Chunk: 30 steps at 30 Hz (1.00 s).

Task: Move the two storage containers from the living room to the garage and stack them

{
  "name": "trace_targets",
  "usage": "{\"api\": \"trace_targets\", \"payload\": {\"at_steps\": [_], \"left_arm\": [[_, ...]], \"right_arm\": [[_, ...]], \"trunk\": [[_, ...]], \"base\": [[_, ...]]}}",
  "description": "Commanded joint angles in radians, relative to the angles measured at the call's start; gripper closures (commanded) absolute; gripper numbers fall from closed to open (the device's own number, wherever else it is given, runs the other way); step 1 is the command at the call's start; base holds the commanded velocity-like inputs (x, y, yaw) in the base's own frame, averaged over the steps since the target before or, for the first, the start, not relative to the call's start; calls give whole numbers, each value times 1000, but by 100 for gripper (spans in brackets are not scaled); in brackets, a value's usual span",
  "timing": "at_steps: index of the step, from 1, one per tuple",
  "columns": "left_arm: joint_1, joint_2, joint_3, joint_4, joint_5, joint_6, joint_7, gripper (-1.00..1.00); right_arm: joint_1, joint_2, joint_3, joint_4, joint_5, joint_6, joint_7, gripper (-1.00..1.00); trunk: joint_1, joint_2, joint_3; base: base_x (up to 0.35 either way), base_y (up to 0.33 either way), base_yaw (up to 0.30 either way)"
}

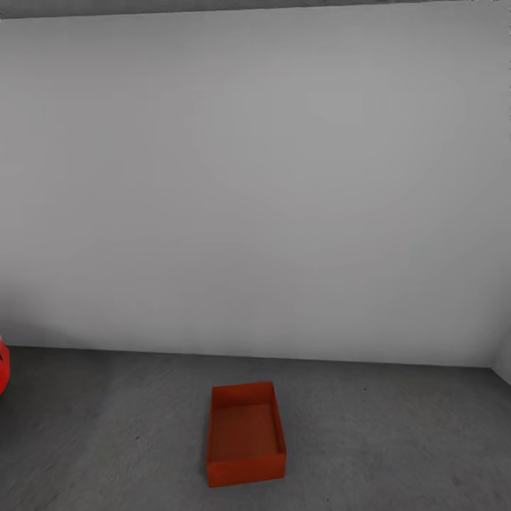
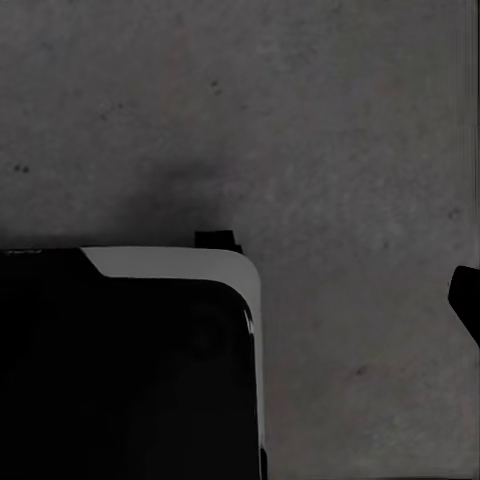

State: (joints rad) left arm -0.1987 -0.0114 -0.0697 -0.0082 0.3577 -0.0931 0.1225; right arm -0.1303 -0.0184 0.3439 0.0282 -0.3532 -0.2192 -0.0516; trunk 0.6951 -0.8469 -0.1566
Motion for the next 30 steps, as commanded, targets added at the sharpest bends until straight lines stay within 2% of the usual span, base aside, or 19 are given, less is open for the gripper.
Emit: {"api": "trace_targets", "payload": {"at_steps": [1, 14, 21, 26, 30], "left_arm": [[-1, 1, -7, 1, 8, -3, 4, -100], [-1, 2, -5, 2, 10, -3, 5, -100], [-1, 2, -5, 1, 10, -4, 5, -100], [-1, 1, -5, 1, 9, -4, 5, -100], [-1, 1, -5, 1, 9, -4, 5, -100]], "right_arm": [[-1, -1, 9, 3, -10, -5, -1, -100], [-2, -3, 18, 2, -10, -8, 3, -100], [-1, -2, 18, 2, 53, -9, 0, -100], [-2, 1, 17, 2, 64, -9, -7, -100], [-2, 1, 16, 2, 62, -9, -8, -100]], "trunk": [[0, -1, 0], [0, -1, 2], [0, -1, 2], [0, -1, 2], [0, -1, 2]], "base": [[0, 0, 0], [0, 0, 0], [0, 0, 0], [0, 0, -25], [0, 0, -203]]}}
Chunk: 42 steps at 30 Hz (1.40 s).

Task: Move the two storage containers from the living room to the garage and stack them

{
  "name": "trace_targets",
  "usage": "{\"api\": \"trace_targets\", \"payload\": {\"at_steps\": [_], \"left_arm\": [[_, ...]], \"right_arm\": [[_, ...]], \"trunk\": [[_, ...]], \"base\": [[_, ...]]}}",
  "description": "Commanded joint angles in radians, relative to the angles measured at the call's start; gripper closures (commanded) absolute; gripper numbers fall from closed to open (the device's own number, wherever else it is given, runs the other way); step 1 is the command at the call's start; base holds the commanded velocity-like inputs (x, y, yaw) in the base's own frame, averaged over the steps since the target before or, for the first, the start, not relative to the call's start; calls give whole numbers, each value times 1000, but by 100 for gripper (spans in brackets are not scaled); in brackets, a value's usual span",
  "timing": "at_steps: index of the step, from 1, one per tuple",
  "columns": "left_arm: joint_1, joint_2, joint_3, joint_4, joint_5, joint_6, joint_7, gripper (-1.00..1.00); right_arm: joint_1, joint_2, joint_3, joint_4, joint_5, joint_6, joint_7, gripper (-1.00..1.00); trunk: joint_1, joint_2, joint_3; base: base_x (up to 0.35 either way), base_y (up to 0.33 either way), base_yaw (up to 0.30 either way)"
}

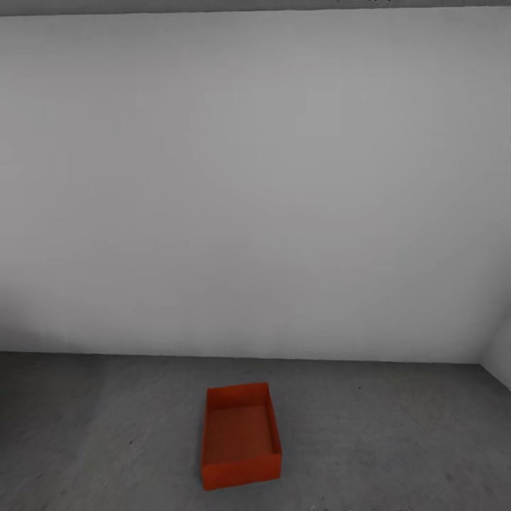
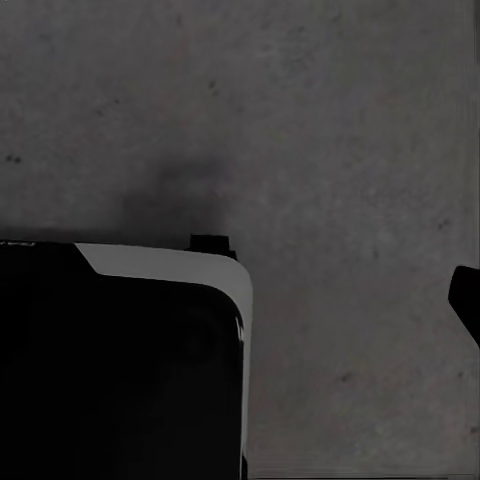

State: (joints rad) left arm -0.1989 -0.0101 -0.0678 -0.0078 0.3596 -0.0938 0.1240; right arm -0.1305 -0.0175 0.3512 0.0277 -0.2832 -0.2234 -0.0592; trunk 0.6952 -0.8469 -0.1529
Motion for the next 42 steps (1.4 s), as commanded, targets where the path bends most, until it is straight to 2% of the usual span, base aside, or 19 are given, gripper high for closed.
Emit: {"api": "trace_targets", "payload": {"at_steps": [1, 25, 42], "left_arm": [[0, 0, -7, 0, 7, -3, 3, -100], [0, 0, -8, 0, 7, -3, 3, -100], [0, -1, -8, 0, 7, -3, 3, -100]], "right_arm": [[-1, 0, 8, 3, -10, -5, 0, -100], [-1, 0, 8, 3, -10, -5, 5, -100], [-1, -1, 6, 3, -12, -5, 5, -100]], "trunk": [[0, -1, -1], [0, -1, -1], [0, -1, 17]], "base": [[0, 0, -255], [0, 0, -290], [0, 0, -236]]}}
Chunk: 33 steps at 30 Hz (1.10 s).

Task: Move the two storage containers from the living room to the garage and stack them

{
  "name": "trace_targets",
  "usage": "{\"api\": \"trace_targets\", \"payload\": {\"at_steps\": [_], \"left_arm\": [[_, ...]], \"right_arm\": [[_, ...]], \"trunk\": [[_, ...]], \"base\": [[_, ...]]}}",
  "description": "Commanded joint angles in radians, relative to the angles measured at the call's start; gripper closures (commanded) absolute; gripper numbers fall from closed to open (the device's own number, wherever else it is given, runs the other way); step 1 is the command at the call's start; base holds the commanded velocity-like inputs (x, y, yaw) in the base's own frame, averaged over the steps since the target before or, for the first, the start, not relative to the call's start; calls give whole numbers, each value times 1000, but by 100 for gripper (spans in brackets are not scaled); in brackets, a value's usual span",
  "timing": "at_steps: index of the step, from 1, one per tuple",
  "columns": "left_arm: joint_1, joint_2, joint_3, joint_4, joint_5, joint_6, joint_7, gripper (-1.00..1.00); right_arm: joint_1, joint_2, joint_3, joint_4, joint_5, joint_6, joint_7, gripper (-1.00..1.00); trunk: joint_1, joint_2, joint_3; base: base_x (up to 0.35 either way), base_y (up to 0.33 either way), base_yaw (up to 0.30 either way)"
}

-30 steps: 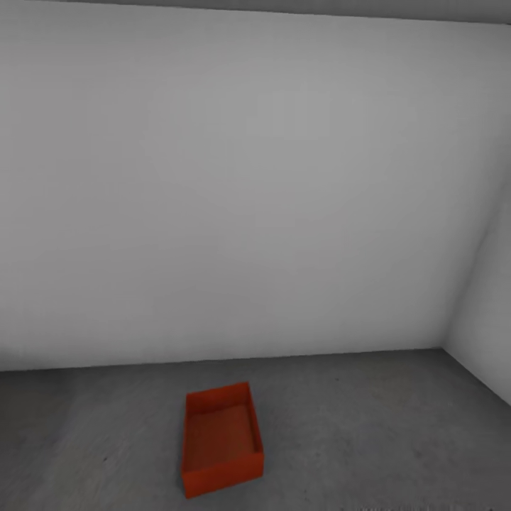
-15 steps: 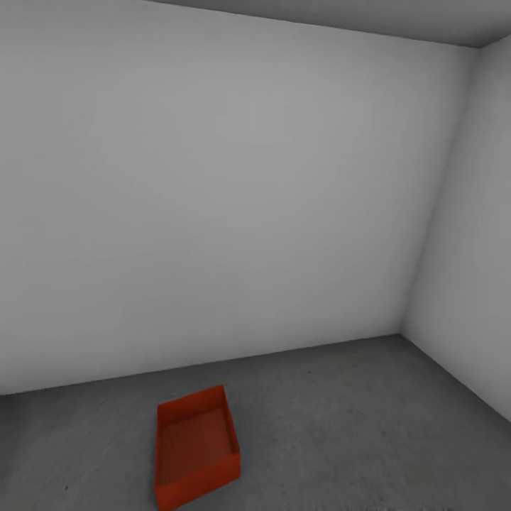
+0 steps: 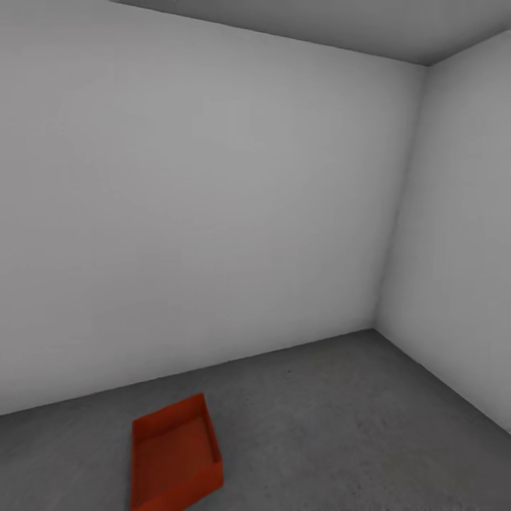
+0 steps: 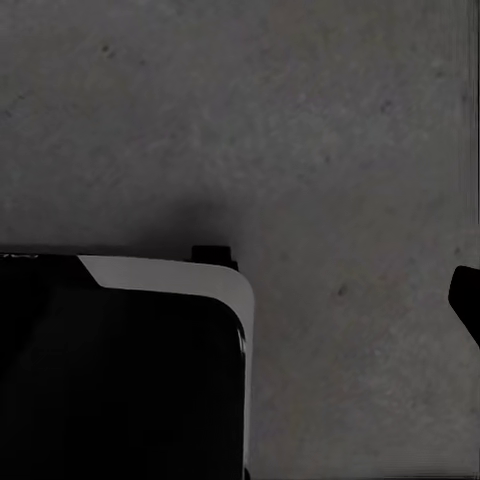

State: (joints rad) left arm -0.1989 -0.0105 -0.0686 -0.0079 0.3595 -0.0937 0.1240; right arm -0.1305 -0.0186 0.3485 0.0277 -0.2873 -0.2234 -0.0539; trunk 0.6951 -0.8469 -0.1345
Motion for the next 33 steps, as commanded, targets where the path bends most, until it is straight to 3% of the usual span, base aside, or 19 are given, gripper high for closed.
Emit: {"api": "trace_targets", "payload": {"at_steps": [1, 33], "left_arm": [[-1, 0, -8, 0, 7, -3, 3, -100], [-1, 0, -7, 0, 7, -3, 3, -100]], "right_arm": [[-1, 0, 8, 3, -9, -5, 0, -100], [-1, -3, 6, 3, -12, -4, -1, -100]], "trunk": [[0, -1, 0], [0, -1, 9]], "base": [[0, 0, -224], [0, 0, -273]]}}
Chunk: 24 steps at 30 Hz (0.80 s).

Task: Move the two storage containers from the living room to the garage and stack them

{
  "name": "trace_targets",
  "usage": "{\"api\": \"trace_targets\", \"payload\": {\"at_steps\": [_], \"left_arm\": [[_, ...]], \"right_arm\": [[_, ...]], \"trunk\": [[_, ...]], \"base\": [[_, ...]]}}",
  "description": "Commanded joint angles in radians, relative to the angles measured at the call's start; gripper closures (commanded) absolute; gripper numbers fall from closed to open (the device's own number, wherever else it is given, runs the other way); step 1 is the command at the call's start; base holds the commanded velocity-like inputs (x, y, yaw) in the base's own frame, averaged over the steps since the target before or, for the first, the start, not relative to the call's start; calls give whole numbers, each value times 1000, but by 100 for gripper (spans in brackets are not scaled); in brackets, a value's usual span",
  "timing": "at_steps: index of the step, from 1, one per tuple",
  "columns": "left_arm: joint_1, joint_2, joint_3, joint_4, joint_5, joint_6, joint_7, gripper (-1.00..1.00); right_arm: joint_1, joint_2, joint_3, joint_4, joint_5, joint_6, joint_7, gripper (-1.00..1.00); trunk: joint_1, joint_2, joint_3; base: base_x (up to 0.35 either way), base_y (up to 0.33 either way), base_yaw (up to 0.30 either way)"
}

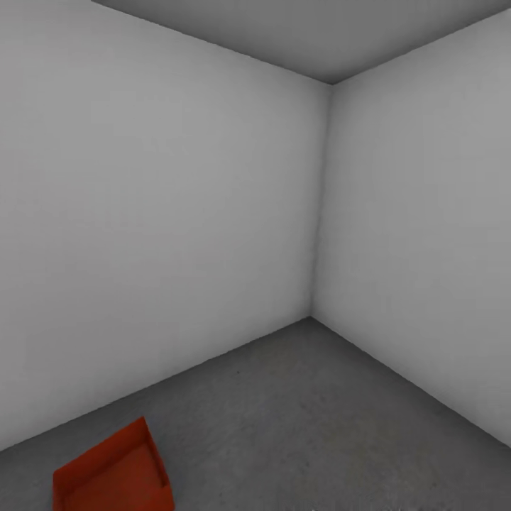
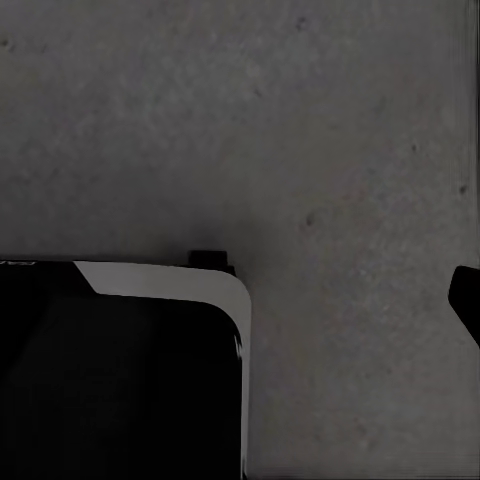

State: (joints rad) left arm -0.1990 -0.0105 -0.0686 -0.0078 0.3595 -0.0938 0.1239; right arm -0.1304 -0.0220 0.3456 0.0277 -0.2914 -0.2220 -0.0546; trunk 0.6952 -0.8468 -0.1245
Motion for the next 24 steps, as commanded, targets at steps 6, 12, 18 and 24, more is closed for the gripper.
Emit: {"api": "trace_targets", "payload": {"at_steps": [6, 12, 18, 24], "left_arm": [[0, 0, -7, 0, 7, -3, 3, -100], [0, 0, -8, 0, 7, -3, 3, -100], [0, 0, -7, 0, 7, -3, 3, -100], [0, 0, -7, 0, 7, -3, 4, -100]], "right_arm": [[-2, 0, 9, 3, -8, -5, -1, -100], [-2, 0, 9, 3, -8, -5, -1, -100], [-2, 0, 9, 3, -8, -5, 0, -100], [-2, 0, 9, 3, -8, -5, 1, -100]], "trunk": [[0, -1, -2], [0, -1, -2], [0, -1, -2], [0, -1, -2]], "base": [[0, 0, -291], [0, 0, -292], [0, 0, -293], [0, 0, -293]]}}
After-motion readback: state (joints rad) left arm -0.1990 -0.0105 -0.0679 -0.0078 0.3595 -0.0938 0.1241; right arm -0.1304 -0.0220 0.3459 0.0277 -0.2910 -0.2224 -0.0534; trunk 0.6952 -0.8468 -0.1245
